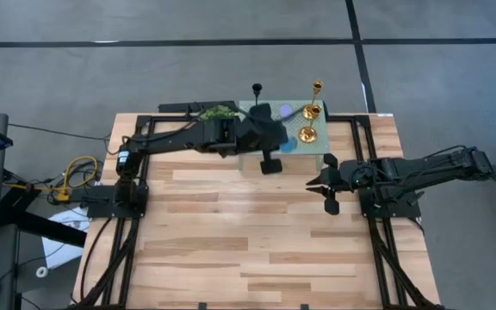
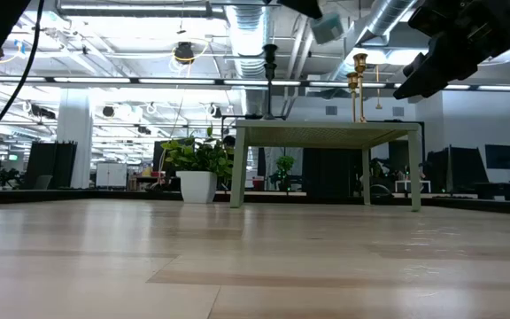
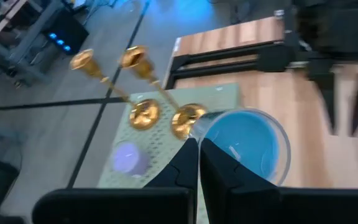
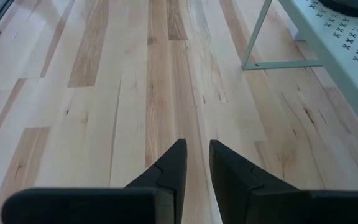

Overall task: Pick & Place candle stick holders
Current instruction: Align the blue scented candle with the violet scented candle on the shelf

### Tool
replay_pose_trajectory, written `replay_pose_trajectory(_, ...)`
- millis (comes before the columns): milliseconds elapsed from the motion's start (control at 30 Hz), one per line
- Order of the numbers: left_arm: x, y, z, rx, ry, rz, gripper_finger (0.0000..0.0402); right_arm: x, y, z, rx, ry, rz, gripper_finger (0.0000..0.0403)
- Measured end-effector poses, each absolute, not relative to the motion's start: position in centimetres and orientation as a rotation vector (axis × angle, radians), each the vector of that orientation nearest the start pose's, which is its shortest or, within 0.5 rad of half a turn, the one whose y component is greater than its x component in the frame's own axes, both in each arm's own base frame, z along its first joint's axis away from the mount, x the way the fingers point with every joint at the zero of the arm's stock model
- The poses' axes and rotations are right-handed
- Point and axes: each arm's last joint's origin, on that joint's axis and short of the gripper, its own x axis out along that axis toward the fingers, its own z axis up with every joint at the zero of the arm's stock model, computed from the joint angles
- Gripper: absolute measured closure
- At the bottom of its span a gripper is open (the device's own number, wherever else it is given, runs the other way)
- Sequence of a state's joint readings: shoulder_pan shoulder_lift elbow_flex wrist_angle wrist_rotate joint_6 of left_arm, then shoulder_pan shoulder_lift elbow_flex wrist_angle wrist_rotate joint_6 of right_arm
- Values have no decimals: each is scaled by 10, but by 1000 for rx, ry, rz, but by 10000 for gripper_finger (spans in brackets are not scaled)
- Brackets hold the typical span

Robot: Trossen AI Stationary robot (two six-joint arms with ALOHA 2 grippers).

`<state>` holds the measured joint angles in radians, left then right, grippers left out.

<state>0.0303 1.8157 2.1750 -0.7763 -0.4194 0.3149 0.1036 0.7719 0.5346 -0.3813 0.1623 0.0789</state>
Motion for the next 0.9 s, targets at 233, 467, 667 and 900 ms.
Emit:
replay_pose_trajectory(233, 369, 55, 469, 367, 484, 459, 396, 161, 12, 233, -5, 610, -81, 342)
replay_pose_trajectory(467, 375, 70, 476, 342, 375, 487, 396, 161, 12, 233, -6, 610, -81, 342)
replay_pose_trajectory(667, 377, 68, 481, 339, 324, 486, 396, 161, 12, 233, -9, 610, -80, 342)
replay_pose_trajectory(900, 390, 71, 465, 335, 370, 449, 396, 161, 12, 233, -12, 609, -79, 342)
